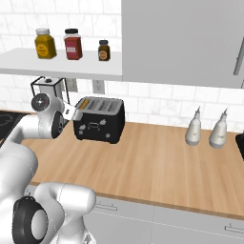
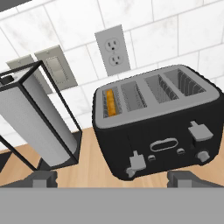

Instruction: Start the toaster. Once the lever pops up, take the bread to the plate on the dining counter.

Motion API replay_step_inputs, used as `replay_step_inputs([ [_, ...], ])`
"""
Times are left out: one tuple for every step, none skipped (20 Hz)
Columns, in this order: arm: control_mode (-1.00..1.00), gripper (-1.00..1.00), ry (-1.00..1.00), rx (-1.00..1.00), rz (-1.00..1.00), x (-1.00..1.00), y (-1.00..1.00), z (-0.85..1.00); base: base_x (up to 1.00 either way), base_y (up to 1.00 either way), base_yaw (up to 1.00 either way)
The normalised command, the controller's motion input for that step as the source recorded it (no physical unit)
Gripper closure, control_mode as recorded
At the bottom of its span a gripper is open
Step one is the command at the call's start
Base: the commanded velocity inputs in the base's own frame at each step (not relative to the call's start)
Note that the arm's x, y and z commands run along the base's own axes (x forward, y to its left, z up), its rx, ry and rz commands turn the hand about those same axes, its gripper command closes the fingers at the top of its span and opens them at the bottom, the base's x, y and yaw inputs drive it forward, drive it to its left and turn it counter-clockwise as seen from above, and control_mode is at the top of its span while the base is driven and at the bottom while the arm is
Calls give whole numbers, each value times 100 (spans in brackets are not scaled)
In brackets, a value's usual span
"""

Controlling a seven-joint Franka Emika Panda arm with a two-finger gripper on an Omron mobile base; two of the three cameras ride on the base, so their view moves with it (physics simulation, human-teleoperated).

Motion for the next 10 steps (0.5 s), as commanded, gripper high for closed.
replay_step_inputs([
  [-100,-100,0,0,0,0,0,0,0,0,0],
  [-100,-100,0,0,0,0,0,0,0,0,0],
  [-100,-100,0,0,0,0,0,0,0,0,0],
  [-100,-100,0,0,0,0,0,0,0,0,0],
  [-100,-100,0,0,0,0,0,0,0,0,0],
  [-100,-100,0,0,0,0,0,0,0,0,0],
  [-100,-100,0,0,0,0,0,0,0,0,0],
  [-100,-100,0,0,0,0,0,0,0,0,0],
  [-100,-100,0,0,0,0,0,0,0,0,0],
  [-100,-100,0,0,0,0,0,0,0,0,0],
])
